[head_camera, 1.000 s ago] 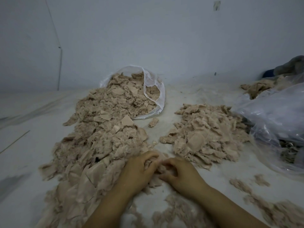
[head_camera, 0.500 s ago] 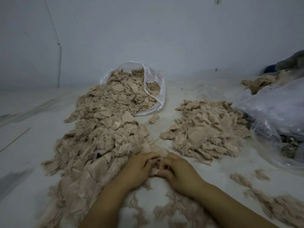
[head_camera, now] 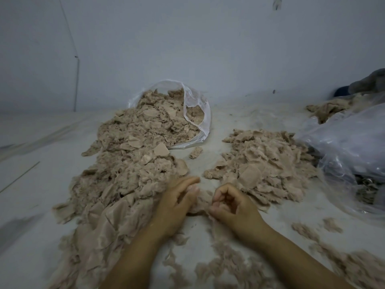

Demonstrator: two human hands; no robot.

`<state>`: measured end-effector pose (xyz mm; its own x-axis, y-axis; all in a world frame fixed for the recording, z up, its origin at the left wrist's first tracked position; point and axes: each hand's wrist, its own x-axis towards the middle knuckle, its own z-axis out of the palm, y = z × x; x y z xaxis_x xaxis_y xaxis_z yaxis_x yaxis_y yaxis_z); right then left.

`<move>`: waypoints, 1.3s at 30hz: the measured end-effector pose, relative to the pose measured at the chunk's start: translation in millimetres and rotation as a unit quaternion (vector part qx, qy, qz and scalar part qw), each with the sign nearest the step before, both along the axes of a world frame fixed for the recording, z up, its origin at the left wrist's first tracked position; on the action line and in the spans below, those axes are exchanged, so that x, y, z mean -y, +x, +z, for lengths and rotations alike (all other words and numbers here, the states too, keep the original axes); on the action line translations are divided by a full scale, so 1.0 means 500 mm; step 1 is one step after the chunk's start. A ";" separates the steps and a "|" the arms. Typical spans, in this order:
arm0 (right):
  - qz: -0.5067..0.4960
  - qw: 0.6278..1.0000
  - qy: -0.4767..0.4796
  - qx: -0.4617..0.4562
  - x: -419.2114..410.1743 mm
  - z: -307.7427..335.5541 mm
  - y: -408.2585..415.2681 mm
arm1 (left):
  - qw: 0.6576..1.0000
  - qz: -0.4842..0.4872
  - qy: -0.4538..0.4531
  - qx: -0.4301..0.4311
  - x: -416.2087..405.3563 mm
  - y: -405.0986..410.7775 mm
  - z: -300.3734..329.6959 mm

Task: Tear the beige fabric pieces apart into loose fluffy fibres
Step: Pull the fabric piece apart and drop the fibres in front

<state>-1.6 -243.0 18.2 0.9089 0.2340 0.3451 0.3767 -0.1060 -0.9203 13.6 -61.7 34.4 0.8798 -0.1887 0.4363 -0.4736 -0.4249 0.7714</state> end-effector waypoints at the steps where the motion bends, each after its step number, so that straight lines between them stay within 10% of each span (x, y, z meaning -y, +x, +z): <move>1: -0.002 1.000 -0.012 -0.003 -0.002 0.000 0.000 | 0.997 -0.052 0.020 -0.057 0.005 -0.003 -0.004; 8: -0.026 0.991 -0.063 -0.111 0.006 0.006 0.008 | 0.998 -0.038 -0.009 -0.056 0.015 0.003 -0.021; 18: -0.086 0.956 0.214 -0.181 -0.002 0.007 0.010 | 0.983 -0.090 -0.003 -0.158 0.034 -0.021 -0.015; 31: -0.106 0.959 0.196 -0.177 -0.012 0.021 0.003 | 0.974 0.047 -0.176 -0.135 0.032 -0.005 -0.010; 35: -0.042 0.830 0.509 -0.224 0.014 0.029 0.029 | 0.995 0.085 0.031 -0.037 0.013 0.008 -0.020; 39: -0.085 0.940 0.244 -0.222 -0.006 -0.002 0.024 | 0.970 0.047 0.235 -0.050 0.010 0.009 -0.039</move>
<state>10.3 -240.2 17.4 0.9987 -0.0148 -0.0482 -0.0402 0.3456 -0.9375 18.0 -66.8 14.9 0.9360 -0.2633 0.2336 -0.3492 -0.7780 0.5223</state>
